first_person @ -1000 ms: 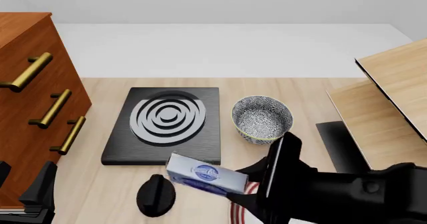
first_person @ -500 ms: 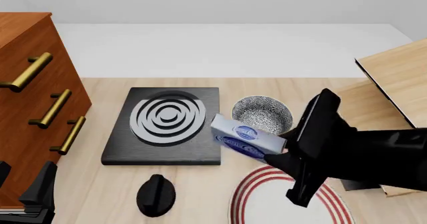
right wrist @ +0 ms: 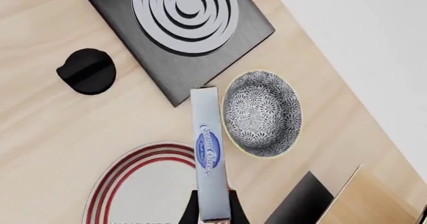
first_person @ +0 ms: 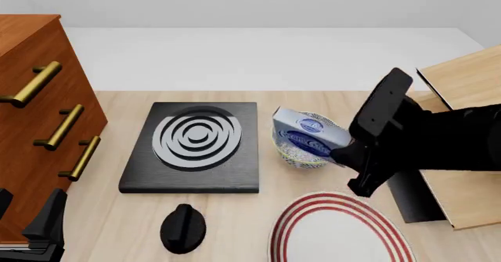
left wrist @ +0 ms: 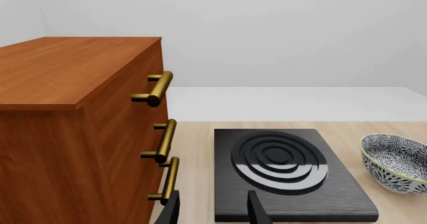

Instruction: Pick up the cream cheese and put it in the bowl.

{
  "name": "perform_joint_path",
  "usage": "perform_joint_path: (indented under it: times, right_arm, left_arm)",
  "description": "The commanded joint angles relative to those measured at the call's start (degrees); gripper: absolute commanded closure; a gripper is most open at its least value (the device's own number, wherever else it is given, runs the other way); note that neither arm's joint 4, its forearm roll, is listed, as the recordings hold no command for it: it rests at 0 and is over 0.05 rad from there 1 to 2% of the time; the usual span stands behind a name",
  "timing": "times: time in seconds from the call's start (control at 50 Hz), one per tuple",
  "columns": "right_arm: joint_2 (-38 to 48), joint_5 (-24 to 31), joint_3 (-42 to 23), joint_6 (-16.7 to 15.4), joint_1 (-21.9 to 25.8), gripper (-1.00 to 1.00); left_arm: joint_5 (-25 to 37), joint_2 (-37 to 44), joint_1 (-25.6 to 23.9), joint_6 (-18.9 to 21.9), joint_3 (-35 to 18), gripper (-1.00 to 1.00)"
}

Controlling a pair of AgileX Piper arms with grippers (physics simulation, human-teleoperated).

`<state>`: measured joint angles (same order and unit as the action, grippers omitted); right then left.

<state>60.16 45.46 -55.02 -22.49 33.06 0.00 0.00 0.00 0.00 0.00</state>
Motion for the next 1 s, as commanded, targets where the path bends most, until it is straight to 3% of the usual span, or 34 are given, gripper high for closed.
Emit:
perform_joint_path:
  times: [0.02, 0.14, 0.44, 1.0]
  right_arm:
    - [1.6, 2.8, -3.5, -0.6, -3.1, 1.0]
    - [2.2, 4.5, -4.6, -0.9, -3.7, 1.0]
    - [4.8, 7.9, -7.4, -5.8, -10.1, 1.0]
    - [11.3, 4.1, -6.5, -5.8, -11.7, 1.0]
  left_arm:
    - [0.0, 0.0, 0.0, 0.0, 0.0, -1.0]
    - [0.0, 0.0, 0.0, 0.0, 0.0, -1.0]
    - [0.0, 0.0, 0.0, 0.0, 0.0, -1.0]
    - [0.0, 0.0, 0.0, 0.0, 0.0, -1.0]
